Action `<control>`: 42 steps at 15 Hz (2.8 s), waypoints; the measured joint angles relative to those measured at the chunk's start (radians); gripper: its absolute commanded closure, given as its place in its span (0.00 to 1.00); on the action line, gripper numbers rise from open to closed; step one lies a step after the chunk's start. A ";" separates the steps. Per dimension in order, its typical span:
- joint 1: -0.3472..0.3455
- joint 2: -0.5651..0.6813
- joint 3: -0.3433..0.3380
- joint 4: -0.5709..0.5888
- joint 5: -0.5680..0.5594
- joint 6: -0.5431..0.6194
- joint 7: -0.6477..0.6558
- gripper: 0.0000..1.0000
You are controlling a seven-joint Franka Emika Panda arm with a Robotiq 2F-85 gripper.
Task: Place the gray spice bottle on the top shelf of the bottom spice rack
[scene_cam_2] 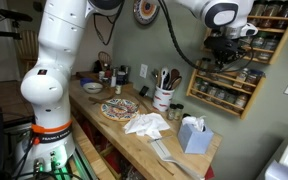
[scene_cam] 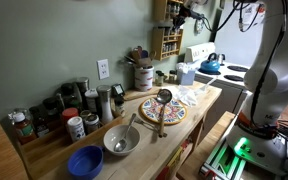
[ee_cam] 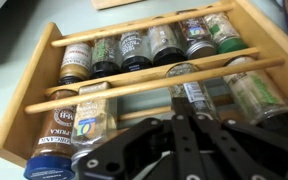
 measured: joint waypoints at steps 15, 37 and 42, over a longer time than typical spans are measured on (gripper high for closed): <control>-0.004 0.064 0.029 0.000 0.077 0.106 0.102 1.00; -0.029 0.066 0.050 0.001 0.145 0.013 0.090 1.00; -0.045 0.061 0.044 0.019 0.145 0.017 0.090 1.00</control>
